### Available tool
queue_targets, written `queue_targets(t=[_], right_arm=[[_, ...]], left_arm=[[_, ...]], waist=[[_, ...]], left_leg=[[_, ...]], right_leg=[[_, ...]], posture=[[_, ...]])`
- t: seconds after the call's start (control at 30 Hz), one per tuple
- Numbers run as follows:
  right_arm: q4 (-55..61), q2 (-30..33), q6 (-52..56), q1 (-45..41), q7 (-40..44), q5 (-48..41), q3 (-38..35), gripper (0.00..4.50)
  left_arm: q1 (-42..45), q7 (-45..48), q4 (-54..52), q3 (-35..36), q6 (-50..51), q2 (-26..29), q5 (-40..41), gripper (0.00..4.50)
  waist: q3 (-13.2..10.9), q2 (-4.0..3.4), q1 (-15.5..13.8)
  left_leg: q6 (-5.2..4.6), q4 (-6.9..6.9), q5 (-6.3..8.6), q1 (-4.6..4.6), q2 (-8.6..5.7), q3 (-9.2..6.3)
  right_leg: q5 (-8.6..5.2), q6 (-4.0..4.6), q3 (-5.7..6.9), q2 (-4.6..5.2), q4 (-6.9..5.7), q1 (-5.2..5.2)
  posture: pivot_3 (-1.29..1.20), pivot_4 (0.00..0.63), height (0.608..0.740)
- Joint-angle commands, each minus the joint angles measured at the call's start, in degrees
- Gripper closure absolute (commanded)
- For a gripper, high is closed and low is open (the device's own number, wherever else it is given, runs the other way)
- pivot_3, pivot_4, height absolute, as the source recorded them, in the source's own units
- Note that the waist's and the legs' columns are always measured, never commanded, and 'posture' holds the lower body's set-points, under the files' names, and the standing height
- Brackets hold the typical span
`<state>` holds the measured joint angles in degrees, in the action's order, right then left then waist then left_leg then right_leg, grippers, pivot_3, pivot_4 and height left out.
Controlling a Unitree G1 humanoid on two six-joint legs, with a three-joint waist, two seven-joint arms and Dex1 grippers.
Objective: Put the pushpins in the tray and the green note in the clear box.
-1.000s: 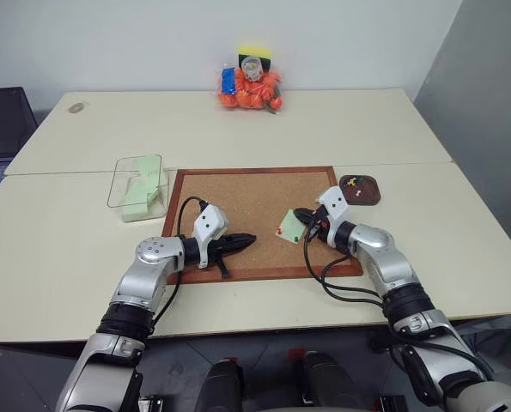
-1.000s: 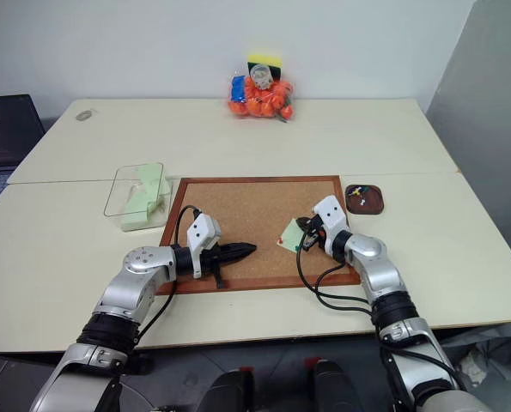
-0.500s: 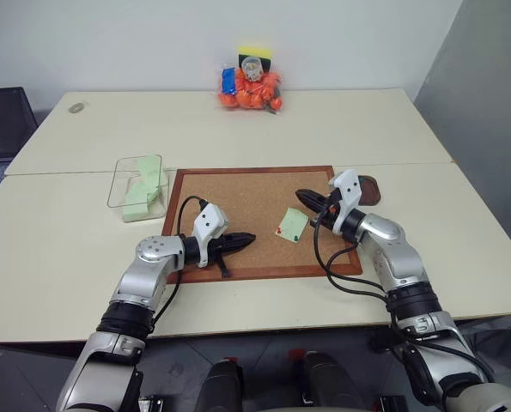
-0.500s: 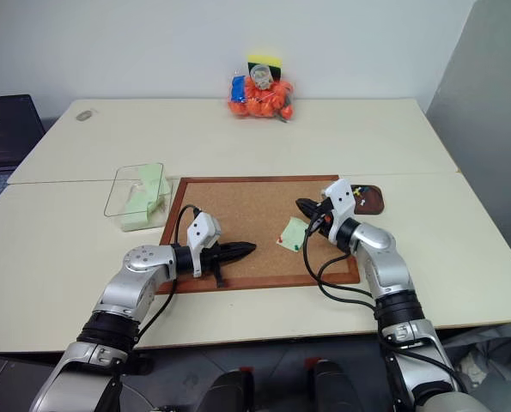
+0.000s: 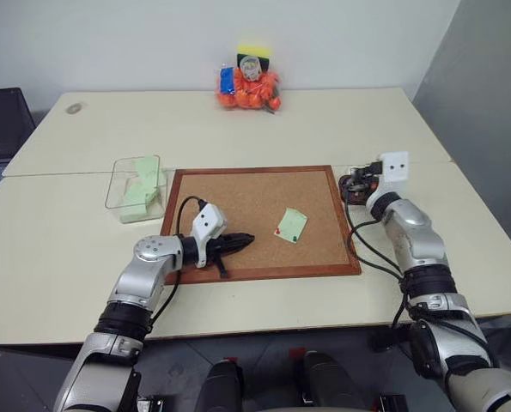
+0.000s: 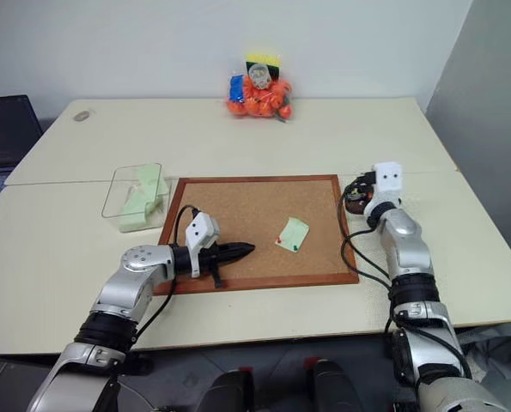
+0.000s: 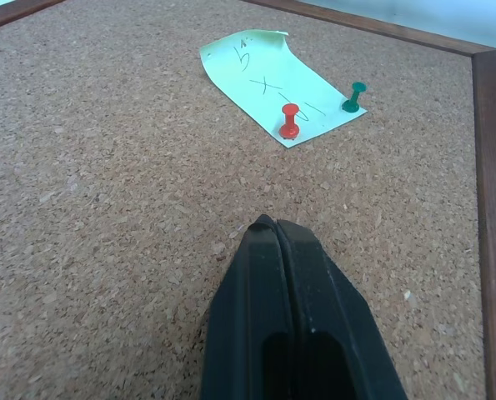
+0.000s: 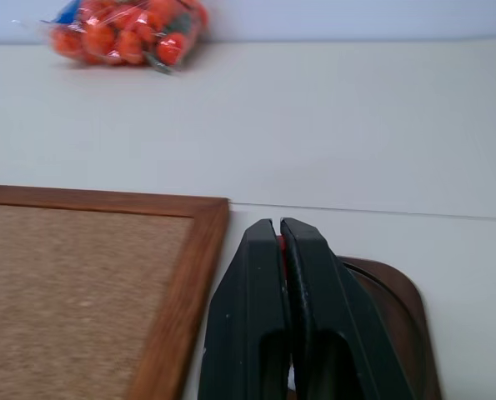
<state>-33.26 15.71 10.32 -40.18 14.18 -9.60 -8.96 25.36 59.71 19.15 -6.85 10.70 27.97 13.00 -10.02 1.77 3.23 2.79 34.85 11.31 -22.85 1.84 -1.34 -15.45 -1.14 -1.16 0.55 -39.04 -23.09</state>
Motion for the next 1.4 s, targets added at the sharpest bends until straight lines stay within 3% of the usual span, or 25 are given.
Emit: queue_targets(t=[0.03,0.17,0.7,0.83,1.1,1.4], right_arm=[[-2.3,1.0,-0.3,-2.7,-1.3,0.2,-1.2,4.48],[-3.7,0.9,-0.3,-3.0,-1.1,-0.4,-1.4,4.48],[-3.6,1.7,-1.5,-2.3,-1.9,0.4,-1.5,1.09],[0.6,1.8,-2.6,-0.8,3.6,0.0,0.7,0.26],[22.8,1.4,1.5,10.8,25.0,-6.3,11.2,0.26],[31.0,0.3,4.5,16.7,30.5,-5.1,19.7,0.26]], left_arm=[[-2.0,0.0,2.2,-1.1,2.9,1.4,-1.9,4.50],[-2.0,0.0,2.3,-1.1,2.8,1.5,-2.1,4.50],[-2.0,0.2,2.7,-1.9,2.0,2.0,-2.6,4.50],[-1.9,0.4,2.7,-1.9,2.2,2.0,-2.5,4.50],[-1.9,0.7,3.0,-2.0,2.3,1.9,-2.6,4.50],[-1.9,0.5,2.9,-2.0,2.2,2.0,-2.6,4.50]], waist=[[0.0,0.00,0.0],[0.0,-0.01,0.0],[0.0,-0.01,0.2],[0.0,-0.01,0.2],[0.0,-0.04,0.0],[0.0,-0.03,0.1]], left_leg=[[0.00,0.00,0.00,0.00,0.00,0.01],[0.00,0.01,0.00,-0.02,0.00,0.03],[0.00,-0.01,0.00,-0.02,0.04,0.03],[0.00,-0.01,0.00,-0.03,0.03,0.03],[-0.01,-0.02,0.01,-0.04,0.11,-0.01],[-0.01,-0.01,0.01,-0.05,0.13,-0.02]], right_leg=[[0.00,0.00,-0.02,0.00,0.00,0.00],[0.00,0.00,-0.03,0.00,0.01,-0.02],[0.00,0.00,-0.04,-0.05,0.02,-0.04],[0.00,0.00,-0.04,-0.05,0.03,-0.04],[-0.03,0.03,-0.02,-0.14,0.04,-0.04],[-0.03,0.03,0.01,-0.15,0.06,-0.06]], posture=[[0.00,0.150,0.740],[0.00,0.150,0.740],[0.00,0.150,0.740],[0.00,0.150,0.740],[0.00,0.150,0.740],[0.00,0.150,0.740]])
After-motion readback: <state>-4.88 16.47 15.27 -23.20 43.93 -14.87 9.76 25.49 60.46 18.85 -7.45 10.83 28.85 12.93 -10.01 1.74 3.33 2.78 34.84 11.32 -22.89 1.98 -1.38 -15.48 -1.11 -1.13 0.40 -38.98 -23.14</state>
